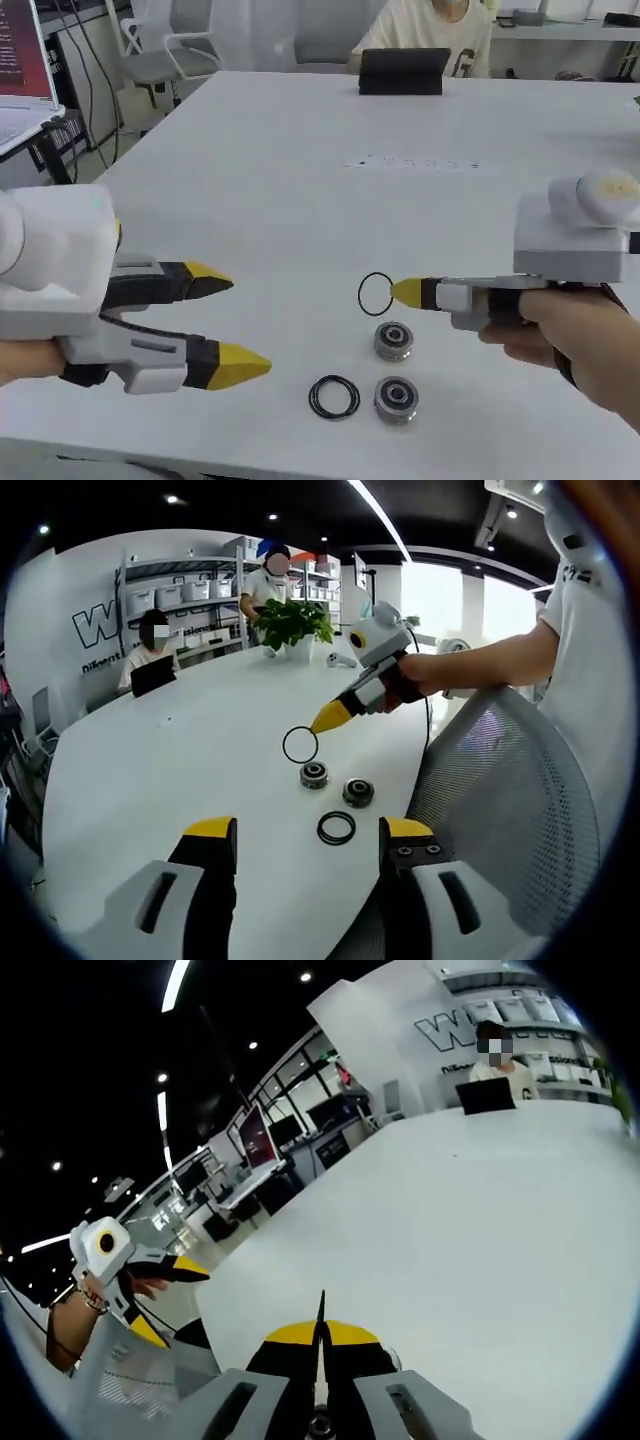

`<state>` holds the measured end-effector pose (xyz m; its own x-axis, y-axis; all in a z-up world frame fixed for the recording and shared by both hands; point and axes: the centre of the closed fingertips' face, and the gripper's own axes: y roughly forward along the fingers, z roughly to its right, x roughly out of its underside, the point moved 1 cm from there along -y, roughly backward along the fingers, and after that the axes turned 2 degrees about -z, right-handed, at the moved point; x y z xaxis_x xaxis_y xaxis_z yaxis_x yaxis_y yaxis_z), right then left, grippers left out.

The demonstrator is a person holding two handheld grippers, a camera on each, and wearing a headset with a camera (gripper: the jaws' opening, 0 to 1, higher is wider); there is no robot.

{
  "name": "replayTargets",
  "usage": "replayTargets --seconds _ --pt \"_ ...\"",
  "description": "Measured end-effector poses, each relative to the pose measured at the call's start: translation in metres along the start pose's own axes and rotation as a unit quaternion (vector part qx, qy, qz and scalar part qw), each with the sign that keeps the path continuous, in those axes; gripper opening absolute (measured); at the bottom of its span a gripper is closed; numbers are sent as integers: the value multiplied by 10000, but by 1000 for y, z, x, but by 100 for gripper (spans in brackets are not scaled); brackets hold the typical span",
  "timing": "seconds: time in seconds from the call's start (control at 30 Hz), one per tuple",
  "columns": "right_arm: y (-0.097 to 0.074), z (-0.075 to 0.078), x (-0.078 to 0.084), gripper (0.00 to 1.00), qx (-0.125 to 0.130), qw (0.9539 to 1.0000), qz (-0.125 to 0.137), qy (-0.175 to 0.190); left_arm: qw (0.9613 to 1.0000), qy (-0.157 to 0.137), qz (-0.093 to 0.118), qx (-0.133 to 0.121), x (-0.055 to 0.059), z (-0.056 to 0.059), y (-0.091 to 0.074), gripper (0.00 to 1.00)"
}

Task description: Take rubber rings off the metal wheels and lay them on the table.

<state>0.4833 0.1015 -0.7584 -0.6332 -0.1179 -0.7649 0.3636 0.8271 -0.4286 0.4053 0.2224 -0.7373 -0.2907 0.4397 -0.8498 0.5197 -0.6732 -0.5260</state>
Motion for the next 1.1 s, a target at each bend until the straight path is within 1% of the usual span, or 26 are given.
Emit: replayTargets --seconds 0.3,0.33,0.37,0.4,0.5,0.63,0.67,0.73,0.8,0.87,0.97,1.03,1.1 --pt "-1 -11 2 0 -153 9999 -28 7 9999 -84 -42 35 11 19 6 54" --pt "-1 -12 2 0 -160 9999 -31 3 10000 -12 -93 22 12 19 6 54" --pt "-1 -14 2 0 -174 9998 -42 -5 9998 92 -168 -38 13 17 5 53" --pt "0 -14 3 0 -184 9998 -53 -13 9996 132 -215 -108 14 13 5 54" --pt "1 -18 6 0 -225 9997 -123 -60 9998 65 -183 -110 14 13 5 54" --pt "5 -23 13 0 -283 9991 -279 -159 9997 99 -174 -173 14 13 6 54" --pt "7 -23 16 0 -290 9988 -351 -189 9996 100 -184 -183 15 13 7 53" --pt "9 -24 21 0 -296 9981 -470 -248 9995 105 -225 -186 18 12 8 53" --pt "11 -25 25 0 -303 9976 -553 -286 9992 134 -322 -203 22 12 9 52" --pt "13 -27 30 0 -330 9969 -650 -309 9988 187 -376 -233 25 11 9 52" --pt "16 -28 37 0 -359 9955 -790 -376 9991 137 -301 -265 23 10 7 52" --pt "18 -30 41 0 -389 9947 -866 -397 9993 57 -211 -317 20 8 6 52" --pt "21 -31 47 0 -435 9937 -964 -362 9995 -32 -81 -313 17 8 4 52"
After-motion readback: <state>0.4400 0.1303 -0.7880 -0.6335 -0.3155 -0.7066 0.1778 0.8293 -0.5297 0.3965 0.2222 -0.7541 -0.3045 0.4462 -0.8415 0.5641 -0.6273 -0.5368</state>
